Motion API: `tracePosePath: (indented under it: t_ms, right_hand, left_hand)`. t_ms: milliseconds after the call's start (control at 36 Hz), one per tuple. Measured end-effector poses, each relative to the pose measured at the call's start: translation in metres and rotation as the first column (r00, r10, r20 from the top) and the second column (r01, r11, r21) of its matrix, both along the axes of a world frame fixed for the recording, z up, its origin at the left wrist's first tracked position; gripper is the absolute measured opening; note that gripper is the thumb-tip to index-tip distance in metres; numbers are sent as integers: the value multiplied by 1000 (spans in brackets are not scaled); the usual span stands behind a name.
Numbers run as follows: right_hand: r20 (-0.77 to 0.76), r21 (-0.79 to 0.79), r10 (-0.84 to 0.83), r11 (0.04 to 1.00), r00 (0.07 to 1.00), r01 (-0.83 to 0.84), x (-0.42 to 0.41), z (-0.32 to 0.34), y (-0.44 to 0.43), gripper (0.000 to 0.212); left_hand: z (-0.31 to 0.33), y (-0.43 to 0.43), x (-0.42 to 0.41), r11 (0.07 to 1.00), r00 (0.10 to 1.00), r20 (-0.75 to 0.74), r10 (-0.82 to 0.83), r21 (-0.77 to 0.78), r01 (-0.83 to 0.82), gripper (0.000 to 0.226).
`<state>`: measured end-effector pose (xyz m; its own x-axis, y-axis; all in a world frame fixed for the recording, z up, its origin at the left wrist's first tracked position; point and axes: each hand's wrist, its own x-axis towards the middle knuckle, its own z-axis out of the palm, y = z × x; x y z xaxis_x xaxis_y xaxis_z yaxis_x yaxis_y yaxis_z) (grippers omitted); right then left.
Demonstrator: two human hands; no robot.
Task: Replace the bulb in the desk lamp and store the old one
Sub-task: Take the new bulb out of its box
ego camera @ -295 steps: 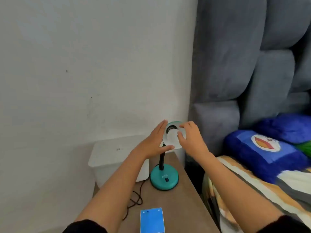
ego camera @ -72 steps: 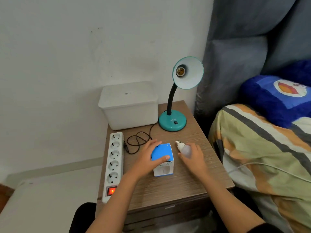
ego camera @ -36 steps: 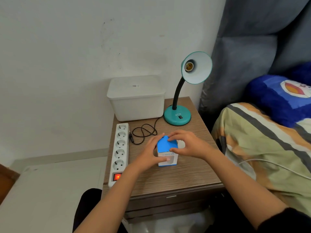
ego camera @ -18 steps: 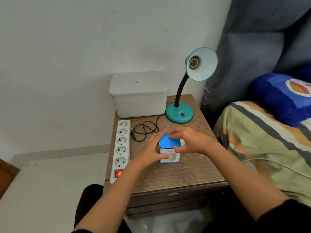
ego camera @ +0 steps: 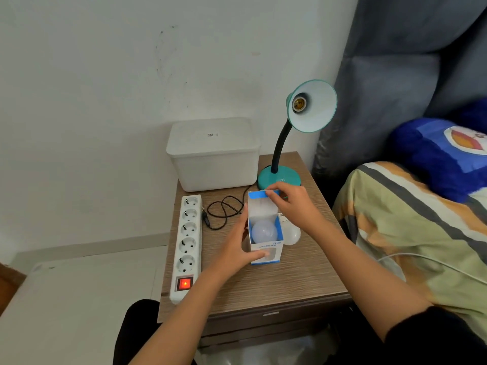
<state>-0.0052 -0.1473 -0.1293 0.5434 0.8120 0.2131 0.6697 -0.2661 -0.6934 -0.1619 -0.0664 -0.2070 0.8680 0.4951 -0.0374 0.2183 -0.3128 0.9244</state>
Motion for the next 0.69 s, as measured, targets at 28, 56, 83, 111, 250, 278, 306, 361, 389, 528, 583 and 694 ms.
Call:
tracePosePath:
  t_ms: [28, 56, 83, 111, 250, 278, 306, 361, 389, 528, 583, 694]
  right_hand:
    - [-20, 3, -23, 1000, 1000, 23, 1, 1, 3, 23]
    - [-38, 2, -39, 999, 999, 39, 1, 1, 6, 23]
    - [-50, 0, -50, 999, 997, 50, 1, 1, 8, 22]
    - [-57, 3, -60, 998, 997, 60, 0, 0, 9, 22]
    - [34, 128, -150, 981, 988, 144, -4, -2, 2, 23]
    - [63, 180, -159, 973, 985, 145, -6, -4, -3, 21]
    - [88, 224, -153, 966, 984, 131, -8, -6, -9, 18]
    - [130, 215, -96, 974, 987, 67, -13, -10, -18, 13]
    - [143, 149, -43, 989, 989, 21, -15, -12, -20, 12]
    - [119, -287, 162, 950, 980, -122, -23, -17, -14, 31]
    - [119, -388, 176, 914, 977, -117, -25, -17, -8, 41]
    - [82, -519, 167, 849, 982, -101, -29, -7, 2, 41]
  left_hand:
    - [-1, 0, 0, 1000, 1000, 1, 5, -3, -5, 115]
    - [-1, 0, 0, 1000, 1000, 1, 8, -8, -8, 115]
    - [-2, 0, 0, 1000, 1000, 2, 10, -10, -10, 116]
    - [-2, 0, 0, 1000, 1000, 3, 13, -10, -13, 116]
    - [-3, 1, 0, 999, 1000, 3, 31, -25, -31, 118]
    - [-4, 2, 0, 999, 1000, 2, 31, -27, -31, 118]
    - [-4, 2, 0, 999, 1000, -1, 30, -28, -30, 118]
    - [-4, 2, 0, 999, 1000, -6, 28, -30, -28, 118]
    - [-4, 2, 0, 999, 1000, -6, 28, -28, -28, 118]
    - [-6, 2, 0, 999, 1000, -2, 22, -29, -22, 118]
    - [-5, 2, 0, 999, 1000, -3, 15, -32, -15, 118]
    - [-3, 3, 0, 999, 1000, -14, 1, -38, -2, 118]
